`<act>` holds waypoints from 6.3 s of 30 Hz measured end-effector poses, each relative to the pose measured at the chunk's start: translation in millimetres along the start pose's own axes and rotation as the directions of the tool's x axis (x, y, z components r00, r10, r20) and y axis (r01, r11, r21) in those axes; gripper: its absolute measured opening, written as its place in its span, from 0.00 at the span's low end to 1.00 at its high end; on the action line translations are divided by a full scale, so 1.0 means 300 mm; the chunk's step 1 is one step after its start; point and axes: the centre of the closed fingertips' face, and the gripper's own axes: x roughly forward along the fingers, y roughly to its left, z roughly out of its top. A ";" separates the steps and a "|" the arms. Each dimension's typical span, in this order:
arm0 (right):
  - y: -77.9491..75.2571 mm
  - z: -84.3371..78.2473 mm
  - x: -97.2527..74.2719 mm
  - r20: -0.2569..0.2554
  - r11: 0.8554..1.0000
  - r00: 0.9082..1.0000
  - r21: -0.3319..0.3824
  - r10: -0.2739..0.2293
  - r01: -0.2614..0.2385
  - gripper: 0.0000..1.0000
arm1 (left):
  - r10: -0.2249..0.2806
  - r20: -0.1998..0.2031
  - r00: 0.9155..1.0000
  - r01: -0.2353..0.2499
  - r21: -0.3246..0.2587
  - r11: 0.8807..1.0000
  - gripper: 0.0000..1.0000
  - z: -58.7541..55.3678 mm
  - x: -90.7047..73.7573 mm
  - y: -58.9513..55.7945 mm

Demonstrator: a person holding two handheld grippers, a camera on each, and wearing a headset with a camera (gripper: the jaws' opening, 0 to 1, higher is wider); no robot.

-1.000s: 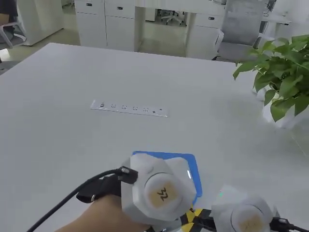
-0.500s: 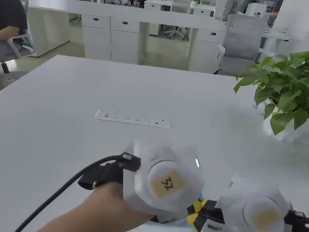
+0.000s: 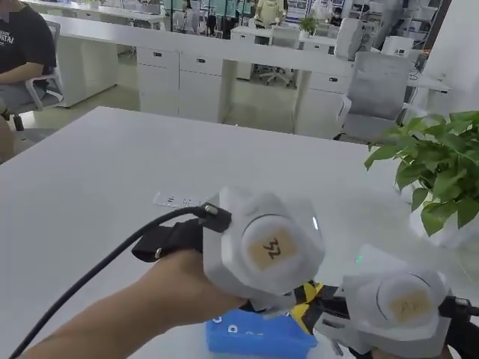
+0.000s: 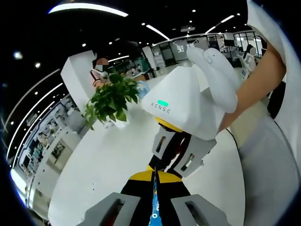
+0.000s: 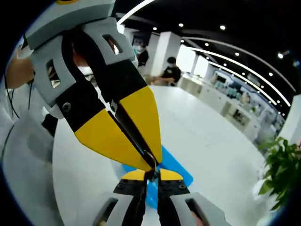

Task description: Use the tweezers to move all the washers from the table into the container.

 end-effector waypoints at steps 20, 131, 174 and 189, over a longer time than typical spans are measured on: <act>-0.020 -0.089 0.136 -0.057 0.999 0.998 0.039 0.037 -0.035 0.04 | -0.042 -0.093 0.995 0.041 -0.010 0.999 0.00 -0.128 0.109 0.034; 0.319 -0.051 -0.129 0.082 0.974 0.996 0.224 -0.033 0.014 0.08 | -0.070 -0.097 0.993 0.085 0.163 0.983 0.00 -0.010 -0.123 -0.344; 0.418 -0.206 -0.135 -0.016 0.980 0.998 0.188 0.067 -0.063 0.11 | -0.082 -0.025 0.996 0.082 0.001 0.997 0.00 -0.094 -0.219 -0.436; 0.408 -0.259 -0.127 -0.077 0.985 0.994 0.162 0.072 -0.058 0.09 | -0.111 -0.036 0.993 0.110 -0.028 0.994 0.00 -0.139 -0.185 -0.441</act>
